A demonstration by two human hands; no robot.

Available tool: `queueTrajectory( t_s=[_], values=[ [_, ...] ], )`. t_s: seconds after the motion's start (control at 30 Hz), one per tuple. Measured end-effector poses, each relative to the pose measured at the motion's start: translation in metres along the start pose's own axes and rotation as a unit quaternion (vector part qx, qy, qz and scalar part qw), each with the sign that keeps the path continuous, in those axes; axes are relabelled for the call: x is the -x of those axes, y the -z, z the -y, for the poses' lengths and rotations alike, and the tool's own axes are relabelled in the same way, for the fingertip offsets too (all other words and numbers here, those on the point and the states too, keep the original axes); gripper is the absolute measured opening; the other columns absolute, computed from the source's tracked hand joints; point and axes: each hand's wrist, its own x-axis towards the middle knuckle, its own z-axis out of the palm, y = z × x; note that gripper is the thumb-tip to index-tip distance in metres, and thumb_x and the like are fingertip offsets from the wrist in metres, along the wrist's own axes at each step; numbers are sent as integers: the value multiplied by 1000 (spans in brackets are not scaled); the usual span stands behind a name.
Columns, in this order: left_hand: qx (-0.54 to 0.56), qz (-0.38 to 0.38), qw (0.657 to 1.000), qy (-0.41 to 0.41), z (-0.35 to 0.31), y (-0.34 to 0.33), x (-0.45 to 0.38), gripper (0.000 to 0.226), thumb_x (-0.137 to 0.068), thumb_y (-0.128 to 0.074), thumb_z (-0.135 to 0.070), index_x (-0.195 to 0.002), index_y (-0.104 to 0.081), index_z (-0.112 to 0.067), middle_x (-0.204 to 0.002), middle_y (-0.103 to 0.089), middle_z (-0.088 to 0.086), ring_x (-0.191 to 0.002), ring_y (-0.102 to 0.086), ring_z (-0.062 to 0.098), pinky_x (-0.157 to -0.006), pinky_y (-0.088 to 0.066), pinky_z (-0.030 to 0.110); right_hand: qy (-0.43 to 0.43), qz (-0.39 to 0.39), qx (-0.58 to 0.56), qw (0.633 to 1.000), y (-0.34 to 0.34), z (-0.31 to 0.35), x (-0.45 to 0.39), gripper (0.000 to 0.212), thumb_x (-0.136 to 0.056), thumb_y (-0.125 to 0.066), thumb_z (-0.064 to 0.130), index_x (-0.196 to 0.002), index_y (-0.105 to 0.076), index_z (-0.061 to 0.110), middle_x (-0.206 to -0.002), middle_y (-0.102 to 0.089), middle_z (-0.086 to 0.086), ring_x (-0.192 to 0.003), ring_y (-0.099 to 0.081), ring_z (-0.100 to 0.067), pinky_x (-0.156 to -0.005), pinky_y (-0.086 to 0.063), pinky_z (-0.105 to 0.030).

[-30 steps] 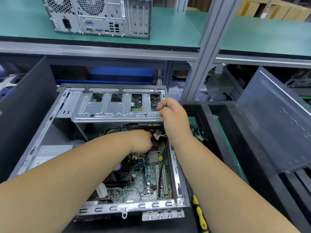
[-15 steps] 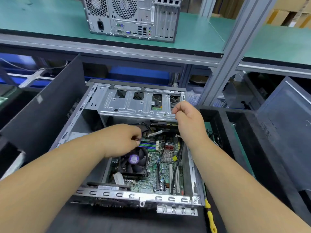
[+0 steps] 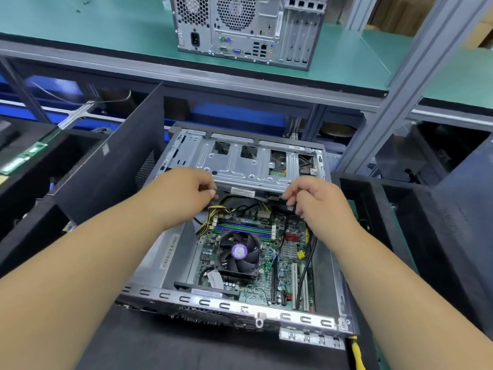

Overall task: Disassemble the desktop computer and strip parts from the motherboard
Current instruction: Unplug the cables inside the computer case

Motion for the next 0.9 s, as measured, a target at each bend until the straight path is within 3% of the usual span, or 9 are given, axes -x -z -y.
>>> queueTrajectory(
  t_s=[0.13,0.23,0.4,0.53,0.6,0.7,0.77,0.83,0.9],
  values=[
    [-146,134,979,-33,-5,-21,-10,13,-94,-54,-30,-96,-67,-29,-86,-60,-8,-83,-56,15,-69,-40,26,-76,187,205,958,-12,8,10,30,-91,-43,9,-91,-70,22,-98,-71,-2,-81,-64,-23,-73,-54,-36],
    [-279,205,937,-53,-11,-34,-17,20,-91,-53,-15,-100,-70,-21,-100,-65,-2,-89,-60,22,-80,-51,34,-120,244,316,909,-28,11,19,28,-96,-44,16,-114,-65,12,-108,-64,-9,-96,-60,-26,-82,-50,-32],
    [-368,264,888,-78,-13,-38,-41,17,-89,-46,-6,-91,-62,-12,-78,-51,0,-61,-44,18,-58,-42,33,-128,316,413,844,-42,27,32,29,-98,-41,5,-107,-68,0,-86,-49,-10,-77,-45,-26,-72,-43,-32],
    [-391,344,850,-76,-9,-43,-64,29,-92,-40,-3,-64,-43,-10,-77,-45,8,-77,-44,27,-76,-44,38,-132,320,478,808,-49,38,24,28,-99,-41,10,-115,-63,3,-84,-51,-7,-72,-48,-20,-62,-38,-29],
    [-391,354,846,-78,-2,-45,-71,26,-92,-40,-1,-67,-44,-4,-78,-43,9,-82,-46,30,-80,-45,38,-135,318,470,813,-50,40,20,27,-98,-40,7,-104,-65,1,-99,-58,-10,-89,-56,-25,-73,-42,-33],
    [-353,369,857,-70,10,-48,-76,21,-93,-42,-1,-108,-56,3,-98,-48,14,-95,-54,33,-94,-48,42,-150,271,444,841,-50,40,9,21,-97,-40,9,-89,-60,6,-76,-45,-2,-76,-49,-24,-69,-40,-31],
    [-307,398,862,-65,13,-46,-78,39,-92,-45,-1,-130,-51,3,-104,-51,13,-83,-54,27,-86,-49,40,-136,243,448,849,-49,47,6,18,-96,-43,16,-81,-52,12,-71,-44,0,-67,-46,-21,-59,-41,-28],
    [-241,413,878,-31,16,-41,-79,41,-94,-46,-3,-135,-51,-2,-93,-55,11,-66,-50,21,-73,-47,34,-121,215,430,868,-48,57,8,23,-95,-44,18,-72,-45,15,-70,-45,0,-59,-40,-16,-51,-35,-26],
    [-191,414,890,-17,18,-36,-81,38,-95,-47,-5,-132,-53,2,-91,-55,11,-69,-51,23,-76,-46,35,-85,180,378,904,-45,66,9,23,-91,-45,17,-69,-41,14,-65,-43,0,-54,-36,-16,-47,-27,-27]
  ],
)
